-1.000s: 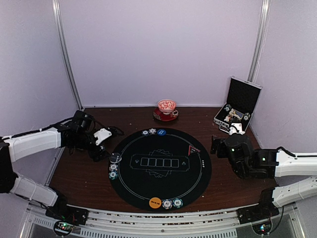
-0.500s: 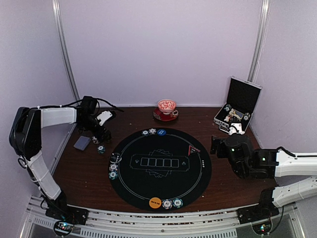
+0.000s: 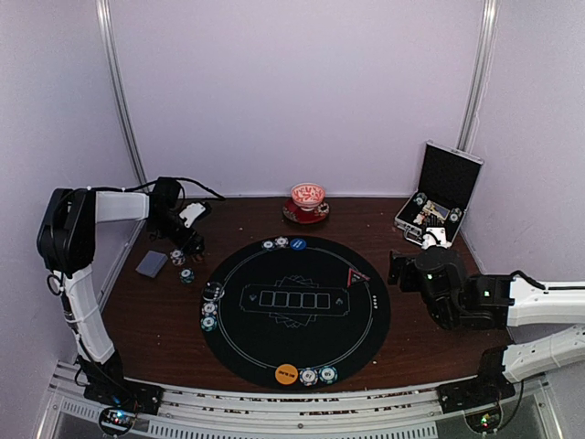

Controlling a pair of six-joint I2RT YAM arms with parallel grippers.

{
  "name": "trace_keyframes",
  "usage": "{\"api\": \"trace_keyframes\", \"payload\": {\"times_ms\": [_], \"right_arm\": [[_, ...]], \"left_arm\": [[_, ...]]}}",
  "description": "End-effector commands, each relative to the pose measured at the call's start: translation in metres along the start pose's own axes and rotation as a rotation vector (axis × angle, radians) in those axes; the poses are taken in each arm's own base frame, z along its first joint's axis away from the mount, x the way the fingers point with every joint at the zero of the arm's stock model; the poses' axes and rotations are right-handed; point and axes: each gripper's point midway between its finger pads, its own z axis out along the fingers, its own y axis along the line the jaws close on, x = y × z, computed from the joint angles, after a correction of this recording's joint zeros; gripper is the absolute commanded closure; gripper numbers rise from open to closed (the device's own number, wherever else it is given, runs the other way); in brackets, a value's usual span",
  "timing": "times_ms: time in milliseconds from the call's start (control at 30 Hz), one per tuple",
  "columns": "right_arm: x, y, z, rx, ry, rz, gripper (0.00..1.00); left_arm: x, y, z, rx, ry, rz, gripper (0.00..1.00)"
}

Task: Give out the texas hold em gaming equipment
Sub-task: Pick up the poker chip from the pile of poker chips.

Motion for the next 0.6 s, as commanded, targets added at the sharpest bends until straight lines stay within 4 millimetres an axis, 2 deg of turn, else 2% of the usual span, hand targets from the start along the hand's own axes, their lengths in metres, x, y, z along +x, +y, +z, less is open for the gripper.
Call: {"api": "trace_keyframes", "payload": {"times_ms": [0, 200, 567], "right_arm": [[-0.006, 0.000, 0.000, 0.003, -0.012, 0.010, 0.00], [-0.007, -0.001, -0.001, 0.002, -0.013, 0.013, 0.00], [-0.007, 0.000, -0.001, -0.001, -0.013, 0.014, 0.00]], "left_arm": [[-0.003, -0.008, 0.003, 0.057, -0.013, -0.017, 0.26], [0.002, -0.012, -0.003, 0.064, -0.008, -0.016, 0.28], [0.012, -0.017, 0.002, 0.080, 0.023, -0.029, 0.29]]}}
